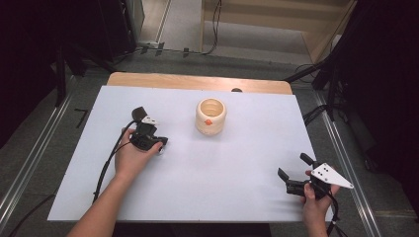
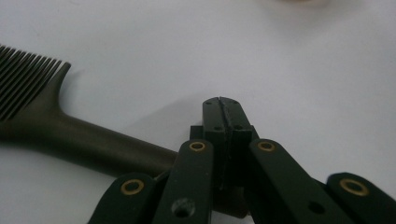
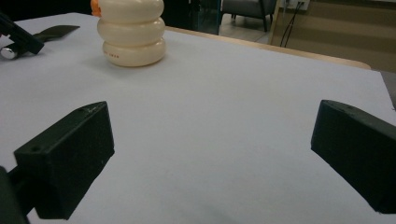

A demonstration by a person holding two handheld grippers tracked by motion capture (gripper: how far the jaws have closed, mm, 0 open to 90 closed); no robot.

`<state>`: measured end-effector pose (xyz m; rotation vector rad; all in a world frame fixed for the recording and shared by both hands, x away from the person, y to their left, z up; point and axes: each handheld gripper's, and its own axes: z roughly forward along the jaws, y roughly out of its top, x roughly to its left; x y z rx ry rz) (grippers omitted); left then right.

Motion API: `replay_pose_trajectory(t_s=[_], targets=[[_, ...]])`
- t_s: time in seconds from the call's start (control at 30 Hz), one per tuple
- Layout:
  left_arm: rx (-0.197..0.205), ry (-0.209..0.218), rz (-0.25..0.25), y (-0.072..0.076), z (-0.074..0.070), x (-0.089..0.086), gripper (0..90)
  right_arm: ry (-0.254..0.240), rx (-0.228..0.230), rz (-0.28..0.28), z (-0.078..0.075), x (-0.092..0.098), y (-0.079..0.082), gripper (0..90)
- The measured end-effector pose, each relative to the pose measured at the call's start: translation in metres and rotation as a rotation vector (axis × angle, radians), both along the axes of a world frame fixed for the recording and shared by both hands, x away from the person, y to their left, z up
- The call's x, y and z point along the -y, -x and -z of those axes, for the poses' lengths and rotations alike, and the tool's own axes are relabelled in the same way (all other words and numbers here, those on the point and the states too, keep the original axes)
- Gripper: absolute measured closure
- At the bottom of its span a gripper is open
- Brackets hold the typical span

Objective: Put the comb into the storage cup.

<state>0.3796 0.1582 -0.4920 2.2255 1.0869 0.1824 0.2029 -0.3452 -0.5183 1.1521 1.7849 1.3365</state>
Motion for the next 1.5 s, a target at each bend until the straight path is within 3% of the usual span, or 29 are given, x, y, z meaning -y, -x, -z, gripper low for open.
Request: replay_pose_trajectory(t_s=[0.47, 0.73, 1.03, 1.23, 1.4, 1.43, 1.5], targets=[[0.001, -0.033, -0.011, 0.013, -0.002, -0.024, 89.9, 0.003, -0.001, 0.001, 0.000, 0.000, 0.000, 0.0], [-0.003, -0.029, -0.036, 0.014, -0.003, -0.038, 89.9, 0.003, -0.001, 0.001, 0.000, 0.000, 0.000, 0.0], [-0.008, -0.054, -0.047, 0.013, -0.005, -0.047, 89.8, 0.000, 0.000, 0.001, 0.000, 0.000, 0.000, 0.0], [-0.009, -0.017, -0.046, 0.014, -0.012, -0.050, 89.5, 0.000, -0.001, 0.001, 0.000, 0.000, 0.000, 0.0], [-0.002, 0.021, -0.040, 0.013, -0.025, -0.052, 72.6, 0.004, -0.001, 0.000, 0.000, 0.000, 0.000, 0.0], [0.004, 0.026, -0.040, 0.013, -0.028, -0.052, 72.6, 0.004, -0.001, 0.000, 0.000, 0.000, 0.000, 0.0], [0.002, 0.035, -0.039, 0.011, -0.034, -0.052, 58.6, 0.003, -0.002, 0.000, 0.000, 0.000, 0.000, 0.0]])
